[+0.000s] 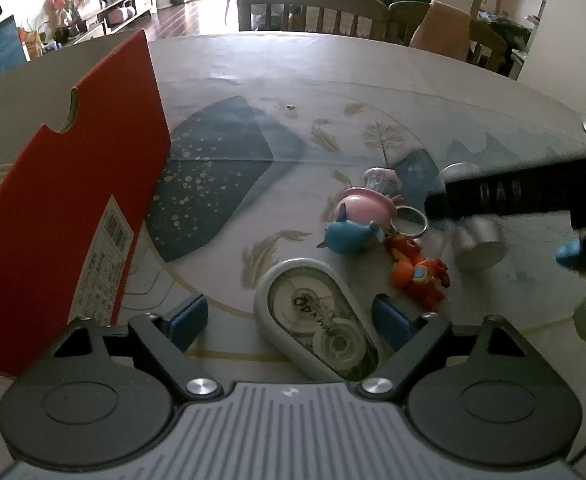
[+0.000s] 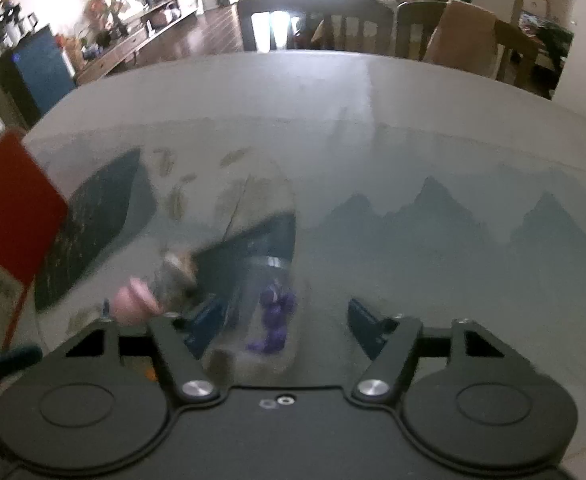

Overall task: Organize rigid objects
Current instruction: 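Grasp the white correction tape with the left gripper while the right gripper grasps the clear purple-ball tube, then carry the correction tape and purple-ball tube with both grippers over the box, then open both grippers inside the box to release the tape and tube, then move both grippers back from the box toward the remaining table toys, then grasp the pink pig keychain with the left gripper while the right gripper grasps the orange figure, then carry the pink pig keychain and orange figure with both grippers over the box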

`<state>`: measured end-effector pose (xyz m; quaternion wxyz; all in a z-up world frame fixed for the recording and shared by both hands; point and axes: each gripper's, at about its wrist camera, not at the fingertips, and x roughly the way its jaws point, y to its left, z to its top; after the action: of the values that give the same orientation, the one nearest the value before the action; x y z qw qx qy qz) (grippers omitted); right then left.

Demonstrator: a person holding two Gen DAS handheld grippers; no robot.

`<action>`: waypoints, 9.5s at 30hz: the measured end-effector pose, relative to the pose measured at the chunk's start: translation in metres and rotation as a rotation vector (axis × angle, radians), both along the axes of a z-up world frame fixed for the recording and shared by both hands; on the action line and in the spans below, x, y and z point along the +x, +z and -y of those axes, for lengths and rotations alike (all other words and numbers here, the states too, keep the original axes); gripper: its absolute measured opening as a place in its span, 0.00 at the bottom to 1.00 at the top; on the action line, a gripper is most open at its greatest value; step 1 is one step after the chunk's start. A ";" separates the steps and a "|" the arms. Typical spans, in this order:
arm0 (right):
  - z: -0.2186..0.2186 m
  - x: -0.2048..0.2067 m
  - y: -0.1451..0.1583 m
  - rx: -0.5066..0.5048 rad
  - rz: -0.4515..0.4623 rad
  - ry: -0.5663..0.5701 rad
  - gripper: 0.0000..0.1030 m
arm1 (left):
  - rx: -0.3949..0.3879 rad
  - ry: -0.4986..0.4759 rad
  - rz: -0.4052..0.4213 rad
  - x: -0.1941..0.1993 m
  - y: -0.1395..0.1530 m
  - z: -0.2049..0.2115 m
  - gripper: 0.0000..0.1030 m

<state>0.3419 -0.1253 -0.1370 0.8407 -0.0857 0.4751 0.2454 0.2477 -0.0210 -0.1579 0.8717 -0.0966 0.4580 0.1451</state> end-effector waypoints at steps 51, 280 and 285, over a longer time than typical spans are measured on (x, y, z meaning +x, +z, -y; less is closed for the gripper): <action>0.017 -0.129 0.132 0.166 0.090 0.093 0.38 | -0.206 -0.112 0.230 -0.080 0.119 -0.049 0.52; 0.013 -0.084 0.026 0.105 0.094 0.137 0.34 | -0.181 -0.255 0.026 0.047 0.039 -0.012 0.35; 0.025 -0.094 0.044 0.146 0.094 0.101 0.29 | -0.187 -0.252 0.046 0.032 0.052 -0.011 0.35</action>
<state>0.2475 -0.1505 -0.0933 0.8526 -0.0596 0.4111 0.3169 0.2797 -0.0096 -0.1062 0.8806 -0.1224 0.4577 -0.0109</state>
